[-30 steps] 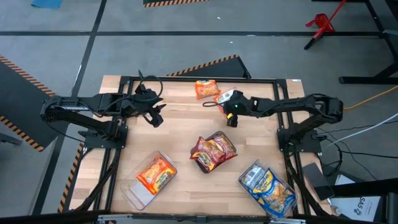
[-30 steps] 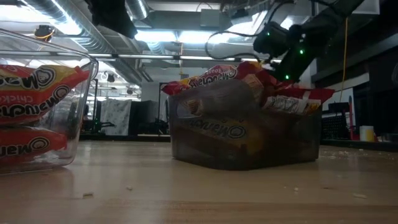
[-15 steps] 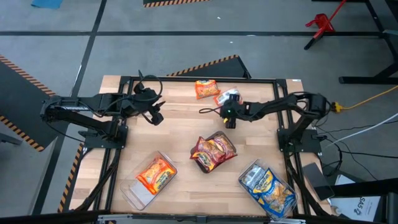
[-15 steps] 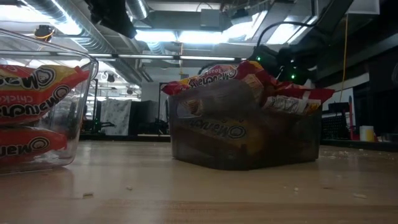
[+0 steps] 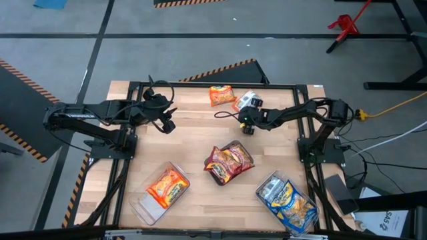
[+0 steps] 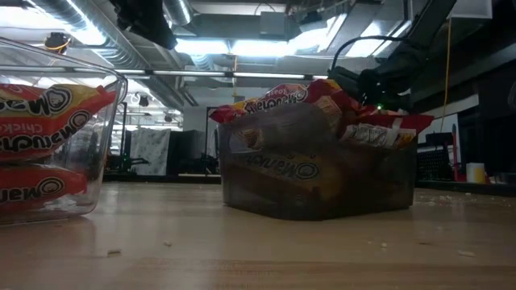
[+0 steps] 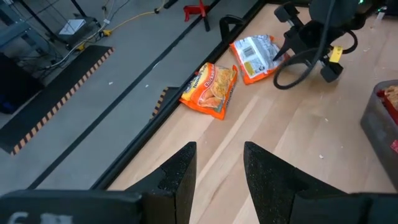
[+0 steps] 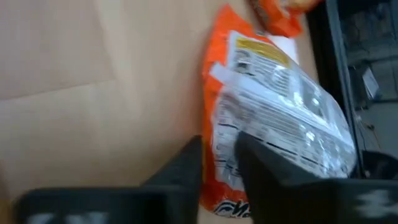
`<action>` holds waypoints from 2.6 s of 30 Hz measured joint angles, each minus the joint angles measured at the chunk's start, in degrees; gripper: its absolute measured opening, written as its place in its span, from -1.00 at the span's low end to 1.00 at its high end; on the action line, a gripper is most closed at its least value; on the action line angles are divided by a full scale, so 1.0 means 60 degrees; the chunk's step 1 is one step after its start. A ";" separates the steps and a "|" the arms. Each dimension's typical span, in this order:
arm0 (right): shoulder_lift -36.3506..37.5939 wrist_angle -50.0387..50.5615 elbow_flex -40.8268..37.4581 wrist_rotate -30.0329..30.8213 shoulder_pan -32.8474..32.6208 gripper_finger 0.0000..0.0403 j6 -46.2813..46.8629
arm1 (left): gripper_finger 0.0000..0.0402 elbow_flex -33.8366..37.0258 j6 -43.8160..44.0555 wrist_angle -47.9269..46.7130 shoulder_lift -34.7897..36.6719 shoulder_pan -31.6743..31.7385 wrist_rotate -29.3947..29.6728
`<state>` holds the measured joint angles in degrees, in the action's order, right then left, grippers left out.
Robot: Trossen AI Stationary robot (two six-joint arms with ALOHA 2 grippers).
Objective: Sort Maruchan noodles
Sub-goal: Put the orange noodle pack into the left transparent bin
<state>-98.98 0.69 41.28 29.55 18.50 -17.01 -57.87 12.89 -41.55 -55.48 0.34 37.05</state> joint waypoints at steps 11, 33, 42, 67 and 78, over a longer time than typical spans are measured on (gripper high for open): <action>0.0169 0.0301 0.0196 -0.0893 -0.0007 -0.98 0.1783 | -0.37 0.0000 0.0005 -0.0005 0.0000 0.0004 -0.0008; 0.1366 0.0707 0.3525 -0.4216 -0.1746 -1.00 0.2535 | -0.37 0.0007 0.0083 -0.0309 0.0000 0.0000 -0.1161; 0.1322 0.0603 0.4895 -0.4017 -0.3010 -1.00 0.2286 | -0.37 0.0007 0.0086 -0.0668 0.0000 0.0000 -0.1058; -0.3885 0.0320 1.1785 -0.6239 -0.5825 -1.00 0.1521 | -0.37 0.0007 0.0916 -0.2228 0.1201 0.0002 -0.1096; -0.6458 0.0069 1.4856 -0.7871 -0.5905 -1.00 0.1616 | -0.37 0.0007 0.1709 -0.2231 0.2036 0.0000 -0.1118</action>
<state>-137.73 1.11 130.42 -17.67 -16.93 -7.31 -57.82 23.14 -54.94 -43.27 0.34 30.35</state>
